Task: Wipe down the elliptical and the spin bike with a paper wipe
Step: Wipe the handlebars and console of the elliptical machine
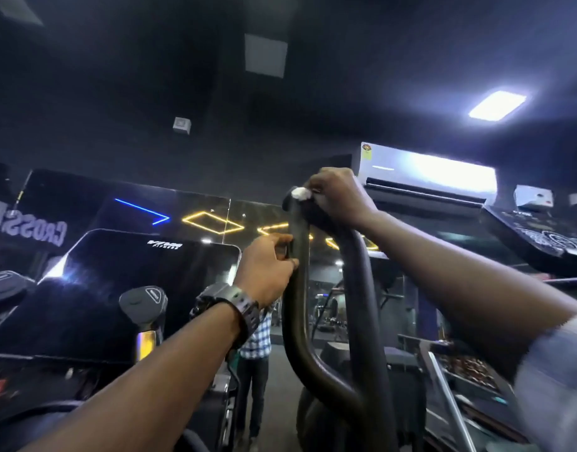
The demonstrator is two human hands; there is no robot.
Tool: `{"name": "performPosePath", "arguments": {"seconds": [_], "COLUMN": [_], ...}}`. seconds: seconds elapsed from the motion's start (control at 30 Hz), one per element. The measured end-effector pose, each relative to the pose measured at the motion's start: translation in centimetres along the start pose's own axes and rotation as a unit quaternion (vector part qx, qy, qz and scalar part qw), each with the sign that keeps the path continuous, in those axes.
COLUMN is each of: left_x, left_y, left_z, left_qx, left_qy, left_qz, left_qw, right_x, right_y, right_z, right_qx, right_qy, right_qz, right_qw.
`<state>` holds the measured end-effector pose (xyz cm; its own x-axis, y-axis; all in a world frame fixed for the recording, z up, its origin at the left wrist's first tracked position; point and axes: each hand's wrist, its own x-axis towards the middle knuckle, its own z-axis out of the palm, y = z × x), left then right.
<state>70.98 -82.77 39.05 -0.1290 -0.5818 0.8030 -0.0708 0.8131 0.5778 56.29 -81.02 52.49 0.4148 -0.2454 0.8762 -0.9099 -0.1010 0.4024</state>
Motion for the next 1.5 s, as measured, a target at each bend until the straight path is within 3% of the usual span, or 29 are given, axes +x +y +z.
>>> {"name": "performPosePath", "arguments": {"seconds": [0.1,0.23,0.37,0.53,0.63,0.77,0.87,1.0,1.1,1.2,1.3,1.37,1.43,1.5], "left_x": [0.4,0.1,-0.3,-0.1,-0.2,-0.5,-0.4,-2.1,-3.2,-4.0,-4.5,-4.8,-5.3,-6.0], "left_y": [-0.7,-1.6,-1.4,-1.2,-1.4,-1.1,-0.9,0.0,-1.1,-2.4,-2.1,-1.5,-1.3,-1.7], "left_z": [-0.1,-0.8,-0.7,-0.2,-0.3,-0.1,0.3,0.6,0.1,-0.3,-0.2,0.3,0.4,0.2], "left_qx": [-0.027,-0.107,-0.194,-0.214,-0.248,-0.232,-0.212,-0.226,-0.248,-0.252,-0.257,-0.255,-0.254,-0.252], "left_qy": [-0.009,-0.003,0.016,0.056,0.070,0.071,0.094,0.096,0.057,0.022,0.017,0.026,0.040,0.036], "left_qz": [-0.006,-0.032,-0.071,-0.081,-0.088,-0.090,-0.102,-0.109,-0.110,-0.112,-0.121,-0.133,-0.133,-0.136], "left_qw": [1.000,0.994,0.978,0.972,0.962,0.966,0.968,0.963,0.961,0.961,0.959,0.957,0.957,0.957], "right_x": [1.1,-4.1,-6.0,-3.1,-9.0,-17.2,-12.7,-6.6,-10.1,-16.8,-14.8,-10.1,-7.6,-9.2], "right_y": [-0.9,-1.9,-2.3,-2.4,-4.7,-8.3,-7.1,-4.0,-5.6,-8.2,-7.6,-5.8,-4.7,-5.7], "right_z": [0.6,0.7,0.4,1.0,0.7,-1.7,-1.5,-0.2,0.1,-1.4,-1.6,-1.0,-0.5,-0.1], "right_qx": [0.040,0.067,0.066,0.021,0.087,0.128,0.094,0.036,0.060,0.135,0.099,0.046,0.018,0.035], "right_qy": [0.004,-0.022,-0.046,0.006,0.016,-0.069,-0.046,-0.018,0.002,-0.049,-0.036,0.007,-0.012,-0.017], "right_qz": [-0.015,-0.096,-0.116,-0.033,-0.057,-0.140,-0.115,0.002,0.002,-0.054,-0.094,-0.024,0.037,0.006], "right_qw": [0.999,0.993,0.990,0.999,0.994,0.979,0.988,0.999,0.998,0.988,0.990,0.999,0.999,0.999]}}
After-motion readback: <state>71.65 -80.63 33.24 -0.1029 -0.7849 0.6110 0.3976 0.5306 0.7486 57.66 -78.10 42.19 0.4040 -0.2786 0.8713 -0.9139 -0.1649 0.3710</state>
